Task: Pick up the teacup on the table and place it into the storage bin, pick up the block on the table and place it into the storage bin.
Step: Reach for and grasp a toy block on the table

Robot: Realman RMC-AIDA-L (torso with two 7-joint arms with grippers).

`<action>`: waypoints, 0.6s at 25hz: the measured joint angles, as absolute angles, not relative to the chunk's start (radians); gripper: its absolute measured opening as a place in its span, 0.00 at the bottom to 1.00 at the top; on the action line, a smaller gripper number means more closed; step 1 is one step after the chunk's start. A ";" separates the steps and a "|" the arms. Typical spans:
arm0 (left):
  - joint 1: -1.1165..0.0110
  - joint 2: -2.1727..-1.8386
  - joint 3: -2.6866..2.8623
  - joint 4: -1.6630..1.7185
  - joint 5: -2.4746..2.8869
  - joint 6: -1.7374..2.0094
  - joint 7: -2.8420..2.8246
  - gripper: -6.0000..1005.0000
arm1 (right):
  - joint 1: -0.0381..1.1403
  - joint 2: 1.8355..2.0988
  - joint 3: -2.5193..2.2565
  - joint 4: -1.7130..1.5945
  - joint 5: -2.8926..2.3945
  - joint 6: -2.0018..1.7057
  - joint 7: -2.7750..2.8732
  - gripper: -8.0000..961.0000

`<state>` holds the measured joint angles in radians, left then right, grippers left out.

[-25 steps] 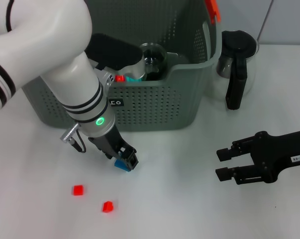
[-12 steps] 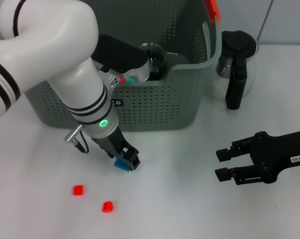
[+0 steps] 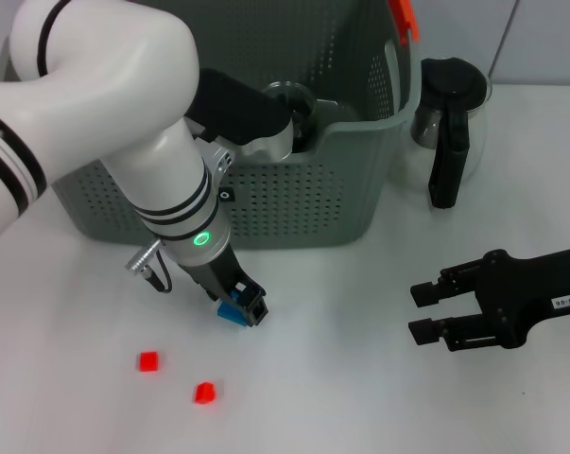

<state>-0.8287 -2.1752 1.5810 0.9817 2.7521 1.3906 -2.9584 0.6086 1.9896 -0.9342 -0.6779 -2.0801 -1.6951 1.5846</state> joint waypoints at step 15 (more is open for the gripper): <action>-0.836 -2.175 1.621 0.975 2.763 1.377 -2.960 0.58 | 0.609 1.988 -0.933 -0.678 -2.080 -1.695 1.585 0.59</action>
<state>-0.8358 -2.1752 1.6209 0.9753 2.7627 1.3772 -2.9600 0.6090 1.9880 -0.9327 -0.6779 -2.0801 -1.6950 1.5846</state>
